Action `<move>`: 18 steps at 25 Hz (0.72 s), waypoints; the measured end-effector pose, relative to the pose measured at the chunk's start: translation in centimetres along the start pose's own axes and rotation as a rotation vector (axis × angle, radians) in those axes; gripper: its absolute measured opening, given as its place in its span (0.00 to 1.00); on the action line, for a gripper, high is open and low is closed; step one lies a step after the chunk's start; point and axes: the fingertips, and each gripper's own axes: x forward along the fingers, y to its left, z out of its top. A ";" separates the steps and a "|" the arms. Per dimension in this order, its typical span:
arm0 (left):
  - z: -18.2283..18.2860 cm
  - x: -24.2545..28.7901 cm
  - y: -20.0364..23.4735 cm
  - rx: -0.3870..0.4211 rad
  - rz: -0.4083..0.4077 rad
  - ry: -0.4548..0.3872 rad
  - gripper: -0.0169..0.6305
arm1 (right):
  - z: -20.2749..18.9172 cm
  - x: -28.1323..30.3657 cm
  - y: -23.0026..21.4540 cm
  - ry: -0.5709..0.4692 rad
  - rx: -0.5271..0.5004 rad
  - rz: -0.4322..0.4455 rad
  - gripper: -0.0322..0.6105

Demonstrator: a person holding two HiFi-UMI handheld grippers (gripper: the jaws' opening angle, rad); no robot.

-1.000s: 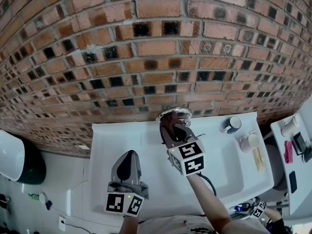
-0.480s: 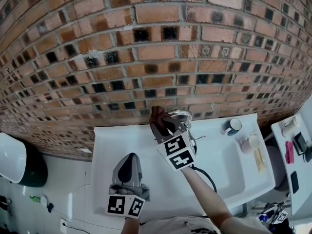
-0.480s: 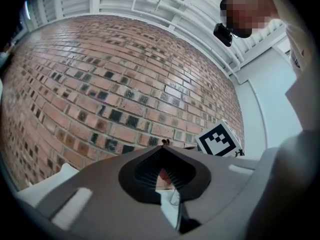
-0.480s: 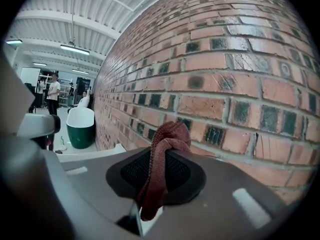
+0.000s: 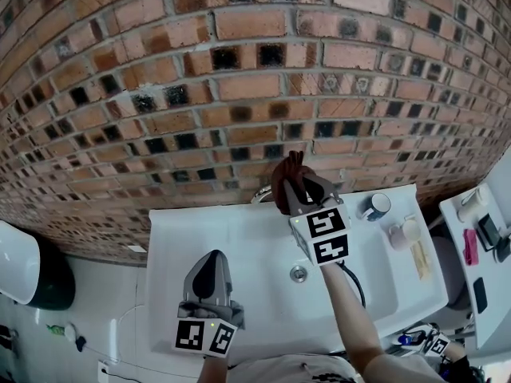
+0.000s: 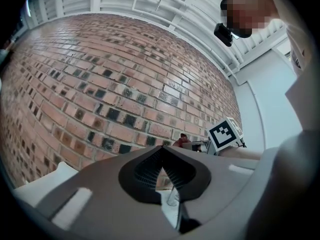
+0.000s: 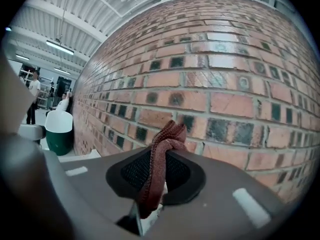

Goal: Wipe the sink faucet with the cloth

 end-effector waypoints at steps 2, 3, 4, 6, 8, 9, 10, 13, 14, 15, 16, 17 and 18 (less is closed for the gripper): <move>-0.1 0.1 -0.3 -0.001 -0.006 0.001 0.03 | -1.2 -0.5 -2.1 0.025 0.017 -0.044 0.13; -0.1 0.1 -0.3 -0.002 -0.008 0.003 0.03 | -1.9 -0.7 -3.0 0.039 0.025 -0.064 0.13; -0.2 0.2 -0.4 -0.003 -0.009 0.003 0.03 | -2.6 -0.9 -3.8 0.055 0.028 -0.085 0.13; -0.2 0.2 -0.3 -0.005 -0.008 0.005 0.03 | -4.4 -1.2 -5.2 0.098 0.022 -0.125 0.13; -0.3 0.3 -0.2 -0.005 -0.006 0.008 0.03 | -6.7 -1.3 -6.2 0.154 0.026 -0.158 0.13; -0.4 0.3 -0.2 -0.006 -0.005 0.010 0.03 | -8.0 -1.3 -6.5 0.184 0.032 -0.167 0.13; -0.4 0.4 -0.1 -0.006 -0.004 0.013 0.03 | -9.3 -1.2 -6.5 0.216 0.037 -0.169 0.13; -0.6 0.6 -0.1 -0.007 -0.005 0.016 0.03 | -13.4 -0.6 -5.3 0.324 0.027 -0.131 0.13; -0.7 0.6 -0.1 -0.007 -0.005 0.019 0.03 | -14.8 -0.3 -4.4 0.359 0.021 -0.109 0.13; -0.7 0.6 -0.1 -0.007 -0.004 0.022 0.03 | -16.0 -0.1 -3.6 0.387 0.016 -0.091 0.13; -0.8 0.7 0.0 -0.007 -0.003 0.025 0.03 | -16.9 0.1 -3.0 0.405 0.010 -0.081 0.13; -0.8 0.7 0.1 -0.007 -0.001 0.027 0.03 | -17.3 0.3 -2.6 0.413 0.001 -0.080 0.13; -0.8 0.8 0.2 -0.007 0.002 0.028 0.03 | -17.4 0.4 -2.3 0.416 -0.008 -0.082 0.13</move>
